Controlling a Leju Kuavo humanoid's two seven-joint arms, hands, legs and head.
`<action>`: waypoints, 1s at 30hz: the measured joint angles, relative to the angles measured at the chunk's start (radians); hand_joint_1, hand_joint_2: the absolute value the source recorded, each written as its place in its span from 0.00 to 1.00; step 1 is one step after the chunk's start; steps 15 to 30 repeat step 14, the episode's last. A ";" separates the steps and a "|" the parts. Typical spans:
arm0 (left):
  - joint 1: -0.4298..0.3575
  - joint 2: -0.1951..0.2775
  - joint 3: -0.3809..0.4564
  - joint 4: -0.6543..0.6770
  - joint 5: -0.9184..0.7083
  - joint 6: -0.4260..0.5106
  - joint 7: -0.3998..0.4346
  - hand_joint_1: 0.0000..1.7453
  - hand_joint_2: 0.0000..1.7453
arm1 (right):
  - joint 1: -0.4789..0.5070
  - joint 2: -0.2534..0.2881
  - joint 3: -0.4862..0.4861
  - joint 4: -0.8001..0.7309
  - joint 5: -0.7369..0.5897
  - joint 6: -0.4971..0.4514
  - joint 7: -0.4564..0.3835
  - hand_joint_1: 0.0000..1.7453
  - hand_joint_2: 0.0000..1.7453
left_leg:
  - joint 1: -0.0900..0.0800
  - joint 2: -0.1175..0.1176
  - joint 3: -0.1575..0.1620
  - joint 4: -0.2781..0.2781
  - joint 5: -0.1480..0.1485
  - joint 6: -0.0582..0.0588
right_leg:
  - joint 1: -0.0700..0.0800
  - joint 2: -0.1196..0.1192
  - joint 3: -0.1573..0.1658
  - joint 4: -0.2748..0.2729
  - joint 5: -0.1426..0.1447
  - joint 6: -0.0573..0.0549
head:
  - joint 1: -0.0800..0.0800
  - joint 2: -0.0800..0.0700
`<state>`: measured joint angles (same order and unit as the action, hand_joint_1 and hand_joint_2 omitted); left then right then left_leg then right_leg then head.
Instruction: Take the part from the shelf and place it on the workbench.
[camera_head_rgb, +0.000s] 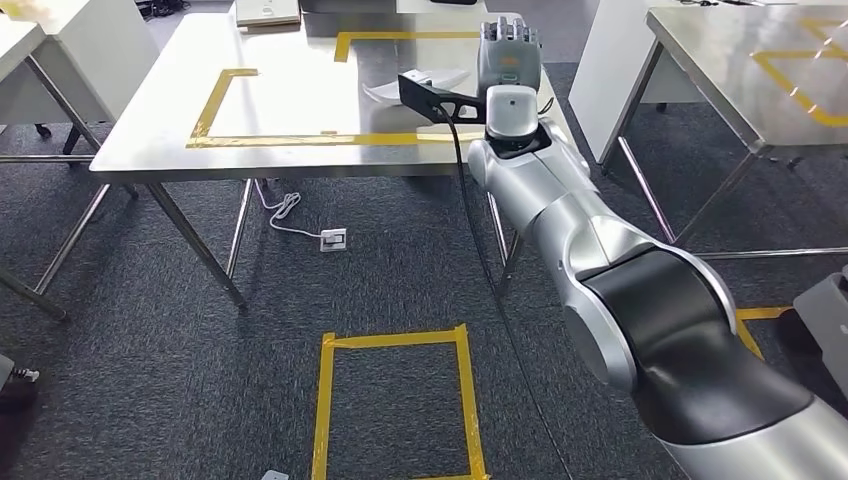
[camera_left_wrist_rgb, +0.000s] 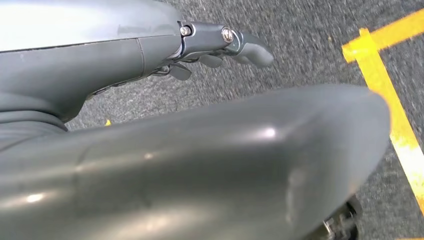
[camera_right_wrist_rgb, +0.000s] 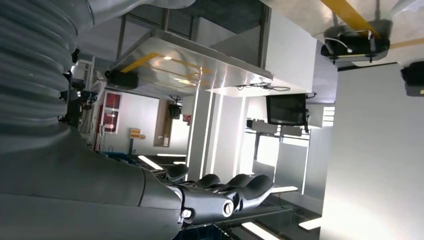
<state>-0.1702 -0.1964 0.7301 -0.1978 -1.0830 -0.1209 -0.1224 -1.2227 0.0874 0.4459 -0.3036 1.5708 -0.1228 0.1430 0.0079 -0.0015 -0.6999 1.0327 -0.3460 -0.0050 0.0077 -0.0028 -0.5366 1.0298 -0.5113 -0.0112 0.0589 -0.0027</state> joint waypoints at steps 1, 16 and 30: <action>0.001 0.000 0.000 0.000 0.000 0.000 0.000 0.00 0.00 | 0.000 0.001 0.000 0.000 0.000 0.000 -0.001 0.00 1.00 | 0.001 -0.001 -0.005 0.002 -0.006 -0.006 | -0.003 -0.001 -0.005 -0.007 0.013 -0.006 | 0.002 0.000; 0.002 0.003 0.000 -0.002 0.000 0.000 0.000 0.00 0.00 | 0.007 0.001 0.000 -0.001 0.000 0.001 0.001 0.00 1.00 | 0.004 -0.009 0.159 0.014 -0.177 -0.018 | -0.016 -0.007 -0.158 -0.001 0.154 0.015 | 0.008 0.000; 0.002 0.003 0.000 -0.002 0.000 0.000 0.000 0.00 0.00 | 0.007 0.001 0.000 -0.001 0.000 0.001 0.001 0.00 1.00 | 0.004 -0.009 0.159 0.014 -0.177 -0.018 | -0.016 -0.007 -0.158 -0.001 0.154 0.015 | 0.008 0.000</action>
